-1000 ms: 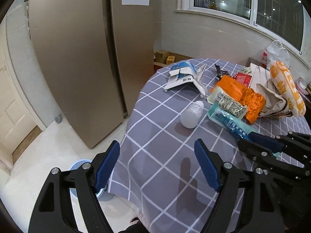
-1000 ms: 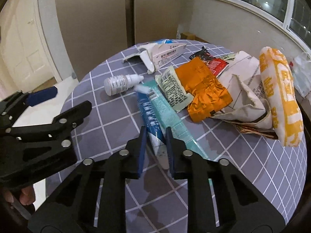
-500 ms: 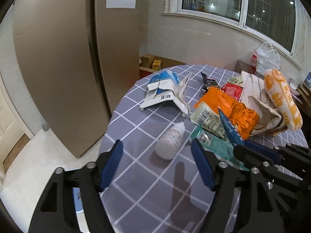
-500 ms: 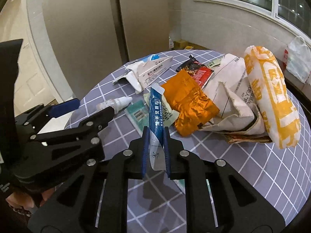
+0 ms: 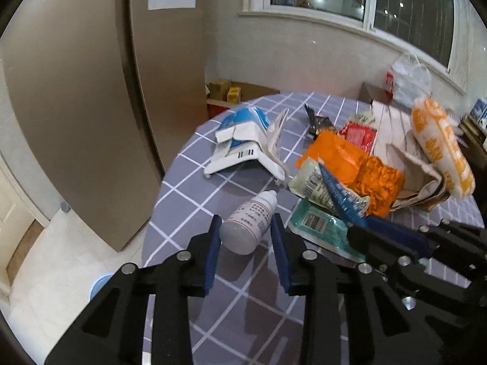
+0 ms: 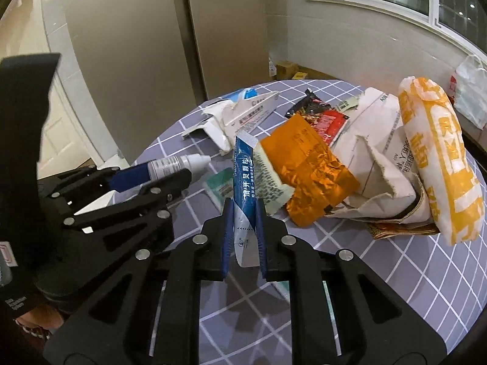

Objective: Collect trash
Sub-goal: 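Grasp the blue toothpaste tube with the right tool while the left tool grasps the white bottle, then carry the tube and bottle over the blue bin and open both tools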

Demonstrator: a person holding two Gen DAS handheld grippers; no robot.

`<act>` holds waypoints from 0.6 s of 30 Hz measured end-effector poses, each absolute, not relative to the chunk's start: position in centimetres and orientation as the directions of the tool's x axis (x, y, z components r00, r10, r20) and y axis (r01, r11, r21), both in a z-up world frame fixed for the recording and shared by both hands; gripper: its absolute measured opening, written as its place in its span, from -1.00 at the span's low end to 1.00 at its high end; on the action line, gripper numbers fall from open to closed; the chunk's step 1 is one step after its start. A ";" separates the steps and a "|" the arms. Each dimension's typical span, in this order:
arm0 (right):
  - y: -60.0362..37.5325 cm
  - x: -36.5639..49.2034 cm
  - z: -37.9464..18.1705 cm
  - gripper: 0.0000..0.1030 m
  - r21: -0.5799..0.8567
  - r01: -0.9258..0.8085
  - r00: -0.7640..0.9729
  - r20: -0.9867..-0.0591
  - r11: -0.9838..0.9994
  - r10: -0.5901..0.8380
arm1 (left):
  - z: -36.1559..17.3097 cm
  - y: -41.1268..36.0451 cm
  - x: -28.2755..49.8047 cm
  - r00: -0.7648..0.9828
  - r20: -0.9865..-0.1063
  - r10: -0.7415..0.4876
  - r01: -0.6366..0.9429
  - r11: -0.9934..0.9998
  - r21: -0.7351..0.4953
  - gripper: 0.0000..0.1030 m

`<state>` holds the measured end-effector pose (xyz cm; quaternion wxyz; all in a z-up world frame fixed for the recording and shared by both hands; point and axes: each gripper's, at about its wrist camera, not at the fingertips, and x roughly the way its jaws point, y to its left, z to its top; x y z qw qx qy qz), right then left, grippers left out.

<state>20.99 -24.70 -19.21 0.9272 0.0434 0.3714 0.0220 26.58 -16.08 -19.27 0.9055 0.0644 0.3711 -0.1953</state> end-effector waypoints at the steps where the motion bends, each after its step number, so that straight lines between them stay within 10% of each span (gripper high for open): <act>1: -24.4 20.9 -19.1 -0.71 0.097 -0.012 0.725 -0.685 0.995 0.075 | -19.0 -15.6 26.1 0.657 -0.685 -0.314 0.397 0.917 -0.040 -0.38; 18: -12.4 20.7 -16.6 -0.71 0.110 -0.211 0.729 -0.644 0.971 0.232 | -16.0 -0.9 21.4 0.779 -0.604 -0.170 0.141 0.985 -0.097 -0.39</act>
